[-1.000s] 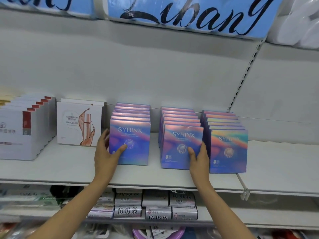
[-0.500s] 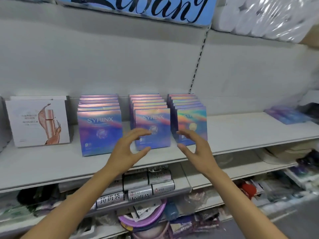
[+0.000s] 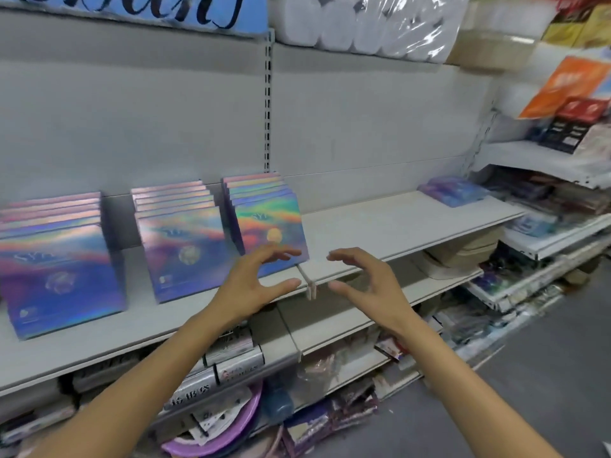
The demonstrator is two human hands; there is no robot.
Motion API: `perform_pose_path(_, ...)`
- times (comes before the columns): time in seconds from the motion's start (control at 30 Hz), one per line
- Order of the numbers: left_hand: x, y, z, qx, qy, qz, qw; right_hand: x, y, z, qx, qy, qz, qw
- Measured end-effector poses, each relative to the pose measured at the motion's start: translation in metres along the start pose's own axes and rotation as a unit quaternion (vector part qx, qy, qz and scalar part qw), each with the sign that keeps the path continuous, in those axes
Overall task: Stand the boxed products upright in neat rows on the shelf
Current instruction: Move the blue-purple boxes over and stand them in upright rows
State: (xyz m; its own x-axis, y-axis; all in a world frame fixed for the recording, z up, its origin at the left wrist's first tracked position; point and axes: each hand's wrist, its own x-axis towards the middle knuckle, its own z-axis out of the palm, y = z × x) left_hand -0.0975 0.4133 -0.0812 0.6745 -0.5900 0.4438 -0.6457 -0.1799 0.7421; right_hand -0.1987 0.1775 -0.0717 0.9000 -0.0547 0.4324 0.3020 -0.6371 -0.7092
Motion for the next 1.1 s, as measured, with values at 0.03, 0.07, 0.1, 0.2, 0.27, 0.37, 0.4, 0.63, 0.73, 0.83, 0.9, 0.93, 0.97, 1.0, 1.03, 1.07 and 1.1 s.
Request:
perform_pose_path(0.03,0.009,0.005,0.014,0.001,-0.002,0.006,1.000,-0.001,0.009,-0.013,-0.005,-0.002,0.000,1.000)
perform_pose_path(0.07,0.018,0.010,0.028,0.001,-0.002,0.010,1.000,-0.001,0.020,-0.026,-0.011,-0.002,-0.001,1.000)
perform_pose_path(0.1,0.027,0.015,0.042,-0.001,0.002,0.011,1.000,-0.002,0.030,-0.040,-0.013,-0.002,-0.001,1.000)
perform_pose_path(0.2,0.055,0.031,0.087,-0.011,0.008,0.021,1.000,-0.003,0.059,-0.085,-0.012,0.002,-0.003,1.000)
perform_pose_path(0.27,0.074,0.040,0.117,-0.004,0.005,0.026,1.000,-0.004,0.079,-0.114,-0.016,-0.001,-0.009,1.000)
perform_pose_path(0.37,0.101,0.054,0.160,-0.005,0.001,0.018,1.000,-0.007,0.108,-0.156,-0.022,-0.002,-0.008,1.000)
perform_pose_path(0.4,0.110,0.058,0.174,-0.006,0.000,0.017,1.000,-0.007,0.118,-0.169,-0.022,-0.001,-0.006,1.000)
perform_pose_path(0.63,0.177,0.066,0.257,-0.036,-0.022,-0.005,0.999,-0.001,0.192,-0.237,-0.032,-0.007,0.012,0.999)
perform_pose_path(0.73,0.209,0.057,0.286,-0.045,-0.029,-0.012,0.998,0.009,0.227,-0.257,-0.043,-0.009,0.023,0.999)
perform_pose_path(0.83,0.247,0.044,0.315,-0.053,-0.033,-0.014,0.998,0.027,0.265,-0.278,-0.053,-0.012,0.034,0.998)
perform_pose_path(0.9,0.274,0.031,0.333,-0.060,-0.038,-0.014,0.997,0.043,0.293,-0.292,-0.065,-0.015,0.042,0.997)
perform_pose_path(0.93,0.289,0.024,0.342,-0.064,-0.041,-0.016,0.997,0.052,0.307,-0.298,-0.071,-0.014,0.048,0.996)
perform_pose_path(0.97,0.306,0.017,0.351,-0.066,-0.044,-0.017,0.997,0.062,0.322,-0.305,-0.075,-0.012,0.055,0.996)
perform_pose_path(1.0,0.323,0.010,0.360,-0.067,-0.046,-0.019,0.997,0.072,0.337,-0.313,-0.078,-0.008,0.064,0.995)
perform_pose_path(1.03,0.339,0.003,0.368,-0.067,-0.047,-0.023,0.996,0.083,0.351,-0.320,-0.079,-0.005,0.072,0.994)
perform_pose_path(1.07,0.356,-0.004,0.377,-0.067,-0.050,-0.029,0.996,0.093,0.365,-0.328,-0.080,-0.002,0.082,0.993)
perform_pose_path(1.1,0.372,-0.011,0.385,-0.068,-0.054,-0.034,0.996,0.104,0.376,-0.335,-0.087,0.002,0.090,0.992)
